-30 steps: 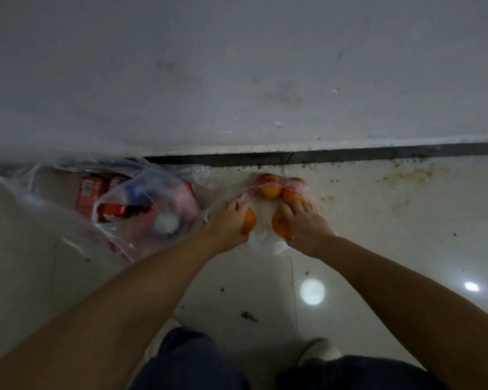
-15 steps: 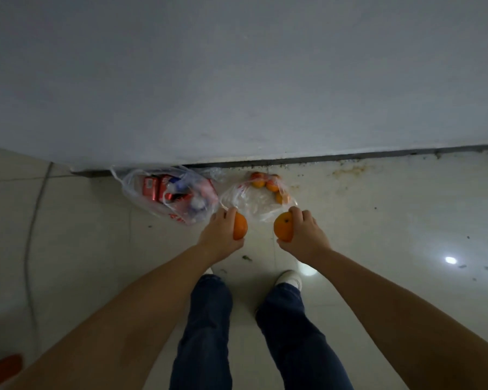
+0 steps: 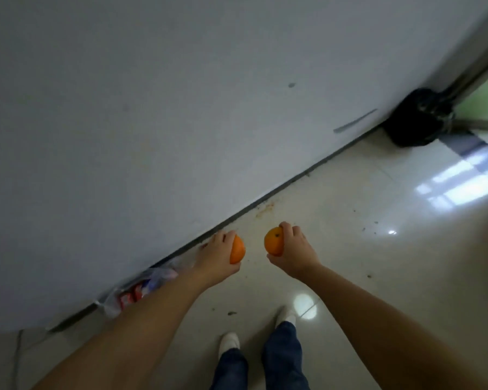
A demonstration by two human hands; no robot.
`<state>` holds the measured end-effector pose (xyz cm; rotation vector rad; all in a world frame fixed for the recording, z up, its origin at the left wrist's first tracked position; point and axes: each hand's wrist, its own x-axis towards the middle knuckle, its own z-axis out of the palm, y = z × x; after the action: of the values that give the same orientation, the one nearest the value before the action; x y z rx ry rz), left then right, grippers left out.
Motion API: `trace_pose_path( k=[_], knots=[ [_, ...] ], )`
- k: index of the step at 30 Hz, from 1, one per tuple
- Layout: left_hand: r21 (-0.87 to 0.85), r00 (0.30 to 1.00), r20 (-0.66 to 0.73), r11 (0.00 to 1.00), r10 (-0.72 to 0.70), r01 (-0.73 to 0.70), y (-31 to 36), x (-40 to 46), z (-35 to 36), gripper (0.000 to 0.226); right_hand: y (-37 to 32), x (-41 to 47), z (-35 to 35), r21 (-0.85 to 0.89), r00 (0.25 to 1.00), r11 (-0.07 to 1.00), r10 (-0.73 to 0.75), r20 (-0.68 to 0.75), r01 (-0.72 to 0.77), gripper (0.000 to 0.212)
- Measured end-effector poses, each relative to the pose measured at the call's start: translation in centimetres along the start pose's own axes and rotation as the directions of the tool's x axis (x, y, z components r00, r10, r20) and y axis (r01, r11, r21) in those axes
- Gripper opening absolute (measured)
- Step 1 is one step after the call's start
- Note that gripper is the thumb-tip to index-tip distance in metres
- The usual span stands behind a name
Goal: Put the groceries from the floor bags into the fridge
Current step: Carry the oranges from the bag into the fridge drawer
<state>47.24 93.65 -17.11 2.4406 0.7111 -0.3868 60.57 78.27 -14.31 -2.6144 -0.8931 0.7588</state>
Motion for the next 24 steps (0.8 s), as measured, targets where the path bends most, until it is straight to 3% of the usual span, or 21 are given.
trace_pose_path(
  k=[4,8,17,24],
  knots=[
    [0.114,0.984,0.061,0.978,0.17,-0.176,7.1,0.2,-1.1,0.072,4.4,-7.0,-3.3,0.081,0.977,0.983,0.174,-0.127,-0.165,0.081],
    [0.175,0.915,0.107,0.898,0.39,-0.403,16.2,-1.0,0.1,0.074,10.5,-15.8,-6.6,0.19,0.882,0.919,0.387,-0.267,-0.346,0.082],
    [0.139,0.622,0.275,0.61,0.733,-0.78,37.6,-13.9,11.8,0.073,24.6,-41.9,-5.7,0.434,0.556,0.673,0.739,-0.38,-0.599,0.081],
    [0.021,0.427,0.352,0.449,0.833,-0.893,49.9,-29.5,23.6,0.074,31.9,-62.2,-1.8,0.526,0.358,0.529,0.845,-0.397,-0.665,0.078]
  ],
)
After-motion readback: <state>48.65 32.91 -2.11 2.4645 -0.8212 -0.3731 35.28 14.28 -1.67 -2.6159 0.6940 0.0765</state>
